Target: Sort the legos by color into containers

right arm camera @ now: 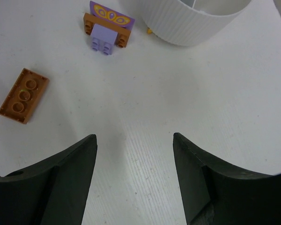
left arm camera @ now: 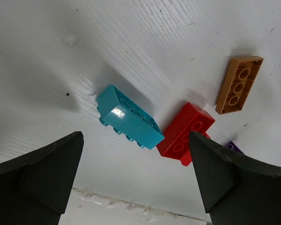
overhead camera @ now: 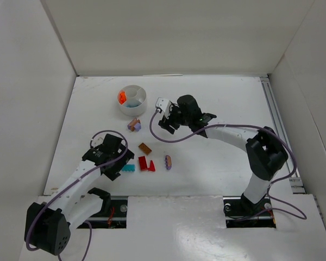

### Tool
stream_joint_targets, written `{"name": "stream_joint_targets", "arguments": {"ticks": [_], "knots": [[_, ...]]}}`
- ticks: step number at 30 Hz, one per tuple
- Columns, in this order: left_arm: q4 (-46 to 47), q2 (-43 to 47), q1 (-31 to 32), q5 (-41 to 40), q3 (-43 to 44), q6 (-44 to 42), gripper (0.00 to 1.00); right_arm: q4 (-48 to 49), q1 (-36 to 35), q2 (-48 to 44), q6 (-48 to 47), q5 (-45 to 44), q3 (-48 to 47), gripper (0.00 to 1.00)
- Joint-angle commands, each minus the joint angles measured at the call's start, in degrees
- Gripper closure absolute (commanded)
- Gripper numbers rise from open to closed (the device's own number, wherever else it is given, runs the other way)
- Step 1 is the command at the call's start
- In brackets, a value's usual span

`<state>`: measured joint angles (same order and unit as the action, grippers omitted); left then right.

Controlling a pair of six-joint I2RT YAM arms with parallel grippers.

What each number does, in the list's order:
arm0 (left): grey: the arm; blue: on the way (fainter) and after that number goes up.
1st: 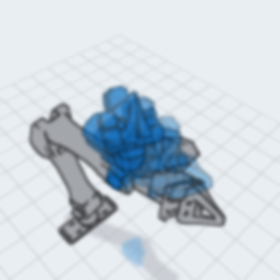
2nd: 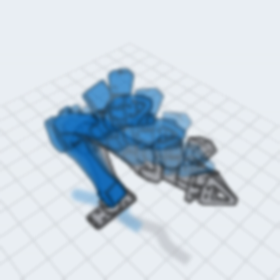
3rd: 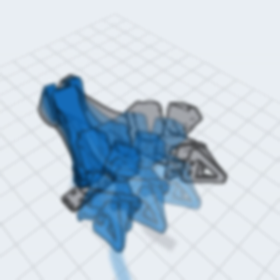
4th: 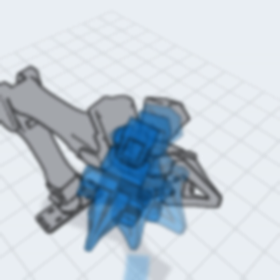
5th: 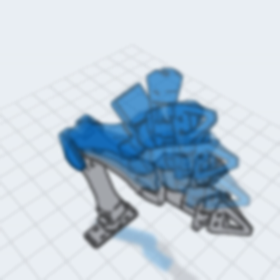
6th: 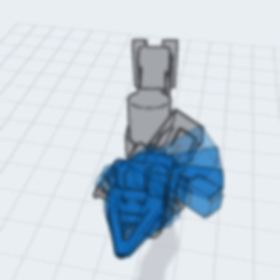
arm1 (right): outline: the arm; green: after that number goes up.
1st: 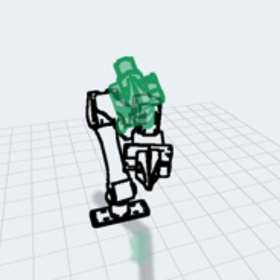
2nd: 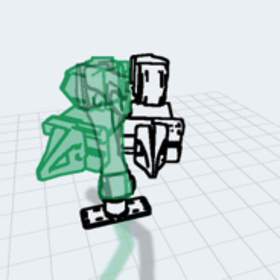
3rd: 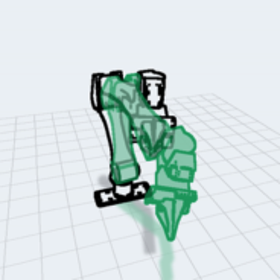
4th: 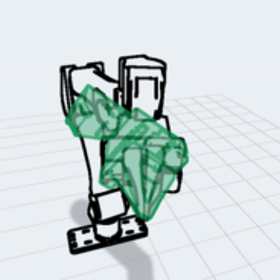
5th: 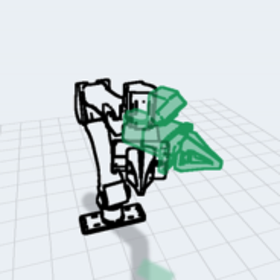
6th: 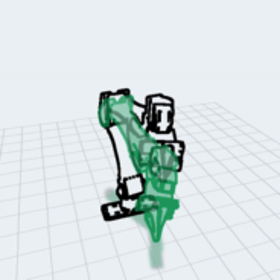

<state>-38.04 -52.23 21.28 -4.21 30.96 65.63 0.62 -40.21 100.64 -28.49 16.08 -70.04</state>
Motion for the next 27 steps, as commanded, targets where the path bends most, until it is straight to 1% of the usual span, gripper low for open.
{"name": "stream_joint_targets", "arguments": {"ticks": [1, 3, 7, 9, 12, 15, 16, 18, 19, 20, 21, 23, 24, 25, 27], "knots": [[-2.21, 1.6, 0.17, 0.6, -0.01, 4.67, 0.08, 3.85, -0.22, -3.08, 1.24, 1.58, 1.74, 0.29], [-1.6, 2.13, 0.69, 0.6, -0.81, 6.0, 0.08, 4.38, -0.22, -3.78, 1.24, 1.59, 2.36, 0.29], [-1.6, 2.74, 0.69, -2.2, -0.81, 8.55, 0.13, 4.91, 0.39, -5.01, 1.86, 2.2, 3.5, 0.29], [-0.02, 1.61, 0.69, -2.74, -0.81, 8.55, 0.14, 4.91, 1.0, -5.62, 1.86, 2.21, 4.2, 0.29], [2.97, -1.9, 0.69, -2.21, -1.52, 8.55, 0.2, 4.91, 1.53, -6.33, 1.86, 1.68, 4.83, 0.29], [3.5, -5.68, 0.69, -2.21, -1.52, 7.94, 0.25, 4.91, 2.06, -7.47, 1.86, 1.68, 5.35, 0.29], [3.5, -6.3, 0.69, -2.82, -1.52, 7.94, 0.3, 4.91, 2.67, -7.48, 2.38, 1.68, 5.88, 0.29], [3.5, -6.92, 1.22, -3.43, -0.29, 7.32, 0.36, 4.91, 3.2, -8.0, 2.39, 1.68, 5.88, 0.29], [2.98, -6.92, 1.22, -4.05, -0.29, 7.32, 0.42, 4.91, 3.2, -8.0, 2.39, 1.68, 5.88, 0.29], [2.97, -6.92, 1.22, -4.05, -0.29, 7.32, 0.42, 4.91, 3.2, -8.0, 2.39, 1.68, 5.88, 0.29], [2.97, -6.14, 1.22, -4.58, -0.29, 7.32, 0.52, 4.91, 3.73, -8.0, 2.39, 1.68, 5.88, 0.29], [2.97, -5.44, 1.22, -5.1, -0.29, 7.32, 0.6, 4.91, 3.73, -8.0, 2.39, 2.29, 5.88, 0.29], [2.97, -5.43, 1.22, -5.11, -0.29, 7.32, 0.66, 4.91, 3.73, -8.0, 2.39, 2.29, 5.88, 0.29], [2.97, -4.73, 1.22, -5.72, -0.29, 7.32, 0.77, 4.91, 3.73, -8.0, 2.39, 2.29, 5.88, 0.29], [2.97, -4.2, 1.22, -5.72, -0.29, 7.85, 0.83, 4.91, 4.25, -8.0, 2.39, 2.29, 6.41, 0.29]]}}
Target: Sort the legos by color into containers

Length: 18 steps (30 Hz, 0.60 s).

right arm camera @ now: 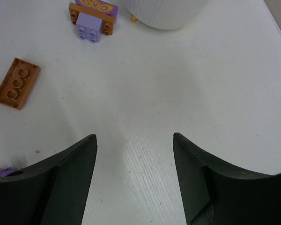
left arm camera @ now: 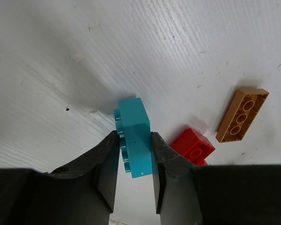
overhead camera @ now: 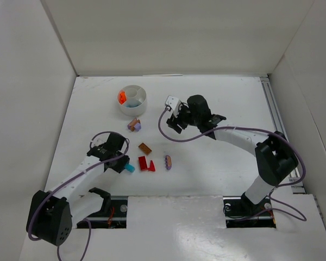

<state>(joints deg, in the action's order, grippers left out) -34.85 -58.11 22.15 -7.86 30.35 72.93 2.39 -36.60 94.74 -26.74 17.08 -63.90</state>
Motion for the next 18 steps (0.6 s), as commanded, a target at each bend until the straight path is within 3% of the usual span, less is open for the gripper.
{"name": "stream_joint_targets", "arguments": {"ticks": [1, 2, 8, 14, 18], "knots": [[-0.22, 1.68, 0.35, -2.07, 0.33, 0.55, 0.85, 3.14, 0.65, -2.1, 0.64, 1.29, 0.27, 0.29], [0.39, 1.68, 0.35, -2.6, 0.33, 0.55, 0.9, 3.14, 0.65, -2.1, 0.64, 1.29, 0.27, 0.29], [0.93, 3.43, 0.35, -6.81, 4.36, -2.52, 0.95, 3.14, 0.65, -5.69, 0.11, 1.29, 2.8, 0.29], [6.98, 4.23, 0.88, -21.66, 13.41, -8.93, 0.95, 3.14, 0.65, -12.81, -0.42, -6.09, 8.08, 0.29], [12.96, -2.59, 0.88, -30.53, 22.0, -14.12, 0.95, 3.14, 1.96, -18.35, -0.94, -9.6, 12.03, 0.29]]}}
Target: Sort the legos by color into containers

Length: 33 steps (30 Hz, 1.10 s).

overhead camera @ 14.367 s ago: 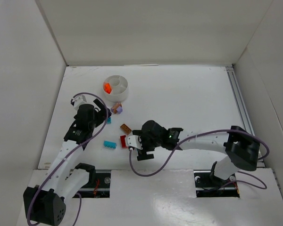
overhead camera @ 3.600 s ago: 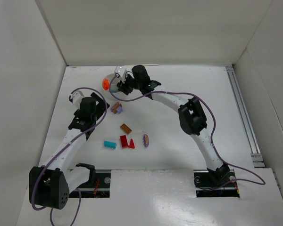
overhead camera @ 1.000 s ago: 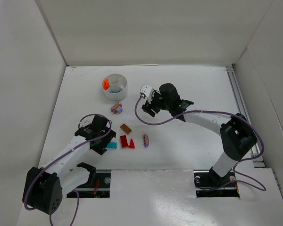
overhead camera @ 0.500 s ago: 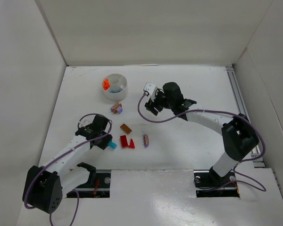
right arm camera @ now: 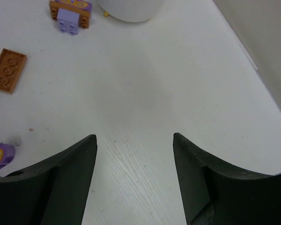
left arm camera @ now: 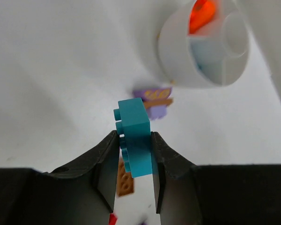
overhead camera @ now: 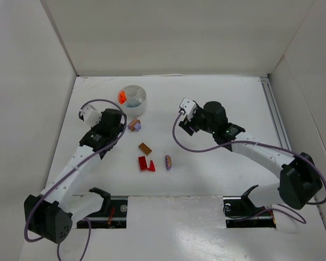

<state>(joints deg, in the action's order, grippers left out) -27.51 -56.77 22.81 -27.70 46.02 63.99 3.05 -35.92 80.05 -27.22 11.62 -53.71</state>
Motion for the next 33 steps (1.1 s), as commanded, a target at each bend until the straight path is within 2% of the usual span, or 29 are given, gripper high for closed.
{"name": "stream_joint_targets", "arguments": {"ticks": [1, 3, 6, 11, 18, 26, 33], "knots": [[5.62, -5.7, 0.22, -12.18, 7.93, -5.19, 0.95, 2.49, 2.16, -4.46, -0.46, -4.15, 2.38, 0.29], [6.93, -9.39, 0.75, -14.65, 10.66, -3.96, 0.93, 1.79, 3.04, -5.69, -0.46, -4.76, 3.26, 0.29], [12.82, -16.51, 1.97, -17.82, 15.23, -7.29, 0.93, 0.56, 5.07, -7.36, -0.46, -5.82, 3.88, 0.29], [10.99, -28.71, 2.5, -23.79, 24.36, -6.42, 0.92, -1.03, 7.96, -7.98, -0.46, -7.84, 3.88, 0.29], [10.98, -38.57, 2.5, -27.57, 33.33, -6.42, 0.89, -1.03, 11.66, -8.51, -0.46, -6.08, 5.11, 0.29], [11.07, -43.33, 2.5, -27.57, 35.19, -4.84, 0.88, -1.03, 13.95, -8.51, -0.46, -4.32, 5.64, 0.29], [9.14, -46.06, 2.5, -30.13, 36.6, 2.36, 0.88, -1.03, 15.62, -8.51, -0.46, -3.79, 5.64, 0.29]]}}
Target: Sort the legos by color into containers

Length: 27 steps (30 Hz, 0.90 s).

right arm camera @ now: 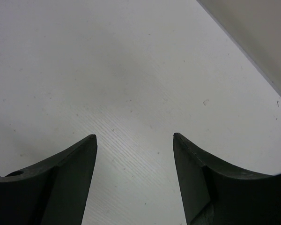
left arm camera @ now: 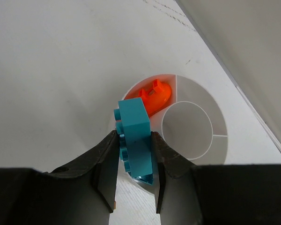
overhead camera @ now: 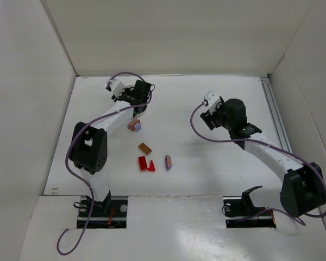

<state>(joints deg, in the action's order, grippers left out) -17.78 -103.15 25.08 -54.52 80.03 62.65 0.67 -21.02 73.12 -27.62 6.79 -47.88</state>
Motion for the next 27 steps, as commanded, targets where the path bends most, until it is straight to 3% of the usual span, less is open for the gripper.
{"name": "stream_joint_targets", "arguments": {"ticks": [1, 13, 18, 23, 27], "knots": [[-0.59, -0.2, 0.23, -3.31, 2.59, 3.7, 0.88, 1.35, 0.71, -1.58, -0.07, 1.04, -0.2, 0.29], [-2.59, -4.86, 1.99, -4.36, 4.68, 9.41, 0.87, 1.35, 2.29, -0.52, -0.07, 3.14, -0.2, 0.29], [-6.21, -5.48, 3.04, -6.03, 5.31, 12.76, 0.57, 1.35, 2.29, 0.53, -0.07, 3.67, -0.2, 0.29], [-7.62, -5.48, 3.57, -6.56, 5.84, 12.76, 0.44, 1.35, 2.29, 1.06, -0.07, 4.81, -0.2, 0.29], [-8.93, -4.34, 4.1, -6.03, 5.84, 12.14, 0.44, 1.35, 2.29, 1.06, -0.07, 5.42, -0.2, 0.29]]}}
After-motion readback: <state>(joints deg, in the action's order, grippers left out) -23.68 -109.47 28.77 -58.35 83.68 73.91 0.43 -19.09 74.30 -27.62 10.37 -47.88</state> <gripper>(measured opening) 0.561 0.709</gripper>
